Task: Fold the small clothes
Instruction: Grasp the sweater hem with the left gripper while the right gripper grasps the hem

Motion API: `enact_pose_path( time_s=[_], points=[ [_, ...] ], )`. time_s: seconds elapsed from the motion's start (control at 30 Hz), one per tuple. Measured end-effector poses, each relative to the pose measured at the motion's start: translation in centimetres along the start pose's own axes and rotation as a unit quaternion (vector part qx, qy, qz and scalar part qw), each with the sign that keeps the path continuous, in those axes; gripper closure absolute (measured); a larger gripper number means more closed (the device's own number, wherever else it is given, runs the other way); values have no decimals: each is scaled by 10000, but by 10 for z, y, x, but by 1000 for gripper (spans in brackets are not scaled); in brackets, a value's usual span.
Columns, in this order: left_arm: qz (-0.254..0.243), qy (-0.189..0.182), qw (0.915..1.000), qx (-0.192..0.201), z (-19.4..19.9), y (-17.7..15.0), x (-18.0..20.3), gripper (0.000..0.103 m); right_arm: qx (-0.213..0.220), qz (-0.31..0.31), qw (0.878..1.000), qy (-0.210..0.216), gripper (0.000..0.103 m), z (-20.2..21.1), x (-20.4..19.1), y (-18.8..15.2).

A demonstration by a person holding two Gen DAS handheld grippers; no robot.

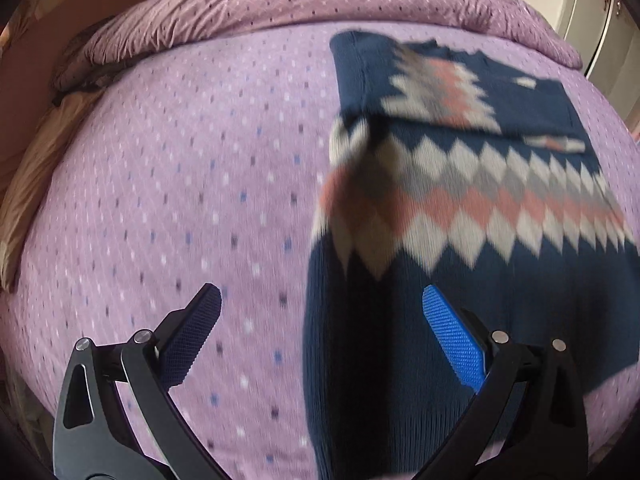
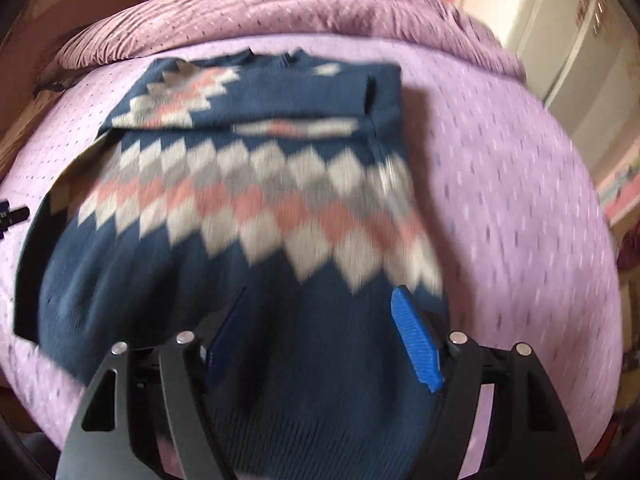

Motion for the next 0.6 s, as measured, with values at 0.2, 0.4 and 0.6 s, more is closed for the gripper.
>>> enact_pose_path(
  time_s=[0.2,0.4,0.6],
  points=[
    [-66,-108,9992,-392,2,-54,4,3,-219,-367,9991,13,31,11,5,-57],
    [16,-244,9971,-718,1,-97,16,3,-404,-424,9983,-78,32,18,4,-82],
    [328,-699,9929,-904,-5,-114,22,20,-439,-541,9974,-198,32,23,19,-95]
  ],
)
Point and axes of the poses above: each gripper's, at about its wrist camera, not at the fingertips, and z roughly against the way its jaws point, x to its right, y to its top, the point moved 6 cm from there along -z, roughly the way its jaws point, and after that the axes turned 11 degrees about y, right-handed, at the moved point
